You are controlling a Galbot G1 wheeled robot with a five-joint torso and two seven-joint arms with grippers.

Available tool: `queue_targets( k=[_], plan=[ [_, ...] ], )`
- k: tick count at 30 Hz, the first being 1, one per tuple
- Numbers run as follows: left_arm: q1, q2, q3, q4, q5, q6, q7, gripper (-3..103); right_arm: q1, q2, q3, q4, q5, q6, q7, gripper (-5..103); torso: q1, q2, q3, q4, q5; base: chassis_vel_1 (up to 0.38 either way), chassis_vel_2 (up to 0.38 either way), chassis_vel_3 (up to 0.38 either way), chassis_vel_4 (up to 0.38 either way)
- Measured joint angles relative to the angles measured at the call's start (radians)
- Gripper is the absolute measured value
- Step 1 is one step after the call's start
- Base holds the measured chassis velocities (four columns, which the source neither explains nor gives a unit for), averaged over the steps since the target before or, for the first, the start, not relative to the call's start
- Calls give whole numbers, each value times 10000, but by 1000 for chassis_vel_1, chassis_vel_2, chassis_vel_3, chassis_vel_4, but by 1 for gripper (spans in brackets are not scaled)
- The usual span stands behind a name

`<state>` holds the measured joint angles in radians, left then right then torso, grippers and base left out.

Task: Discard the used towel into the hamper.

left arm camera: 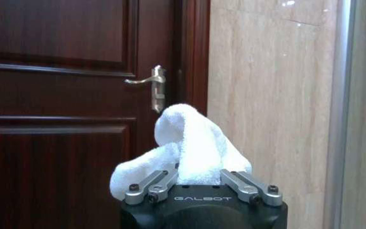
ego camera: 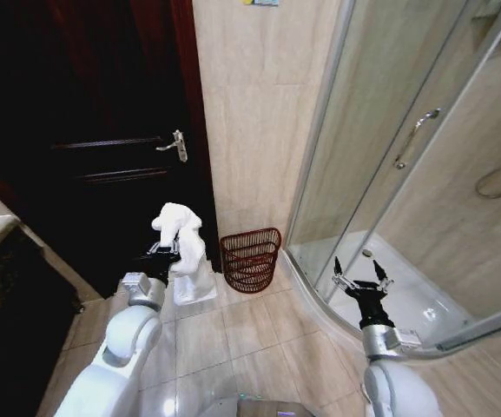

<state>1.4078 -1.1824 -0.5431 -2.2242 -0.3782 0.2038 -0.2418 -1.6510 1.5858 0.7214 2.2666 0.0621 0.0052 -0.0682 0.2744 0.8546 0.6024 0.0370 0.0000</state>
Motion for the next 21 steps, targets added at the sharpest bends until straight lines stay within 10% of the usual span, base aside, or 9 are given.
queue_targets(
  k=[21],
  plan=[
    [-2, -40, 10, 120, 38, -88, 21, 14, 44, 45, 59, -214, 55, 87, -361, 100, -416, -990, -576, -1, 0, -28, -14, -25, -36]
  ],
)
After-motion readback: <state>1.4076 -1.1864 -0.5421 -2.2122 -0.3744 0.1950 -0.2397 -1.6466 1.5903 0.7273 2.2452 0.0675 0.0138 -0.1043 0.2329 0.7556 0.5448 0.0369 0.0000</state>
